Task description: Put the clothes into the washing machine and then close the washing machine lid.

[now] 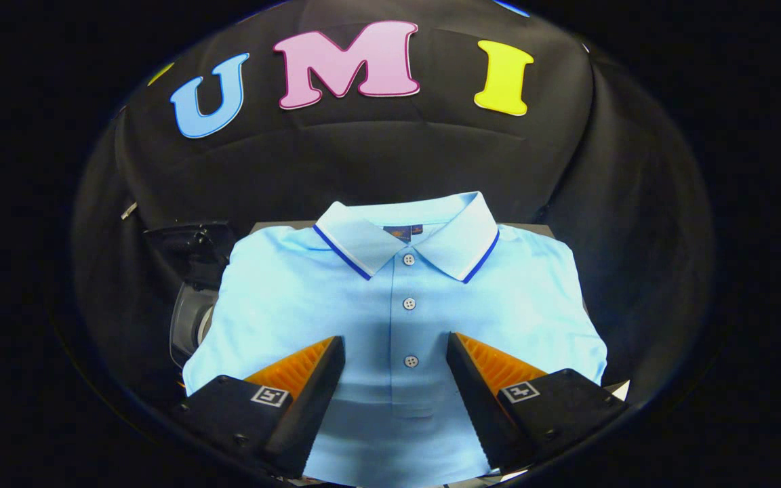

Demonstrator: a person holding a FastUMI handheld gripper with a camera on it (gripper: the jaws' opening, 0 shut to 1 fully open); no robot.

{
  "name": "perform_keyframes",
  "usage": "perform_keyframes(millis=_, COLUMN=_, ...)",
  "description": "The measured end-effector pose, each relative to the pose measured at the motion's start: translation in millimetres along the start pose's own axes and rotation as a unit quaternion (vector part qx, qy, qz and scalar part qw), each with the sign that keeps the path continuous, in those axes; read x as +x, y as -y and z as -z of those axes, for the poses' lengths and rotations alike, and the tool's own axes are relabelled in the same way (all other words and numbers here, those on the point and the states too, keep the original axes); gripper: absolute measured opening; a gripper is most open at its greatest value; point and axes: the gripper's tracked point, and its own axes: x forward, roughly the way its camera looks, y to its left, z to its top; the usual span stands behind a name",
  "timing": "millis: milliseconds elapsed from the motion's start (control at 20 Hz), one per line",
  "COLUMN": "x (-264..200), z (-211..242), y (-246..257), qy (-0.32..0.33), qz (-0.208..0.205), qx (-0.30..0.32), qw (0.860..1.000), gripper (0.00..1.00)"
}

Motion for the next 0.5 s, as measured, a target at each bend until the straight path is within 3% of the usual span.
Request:
perform_keyframes(millis=200, x=-0.4, z=0.3, y=0.9, qy=-0.011, qz=0.001, qx=0.0, qw=1.0, gripper=0.84)
perform_keyframes(millis=300, x=-0.2, z=-1.0, y=1.5, qy=-0.008, qz=0.004, qx=0.007, qw=1.0, gripper=0.52)
perform_keyframes(millis=500, x=0.3, z=0.2, y=1.2, qy=-0.014, qz=0.006, qx=0.0, qw=1.0, gripper=0.52)
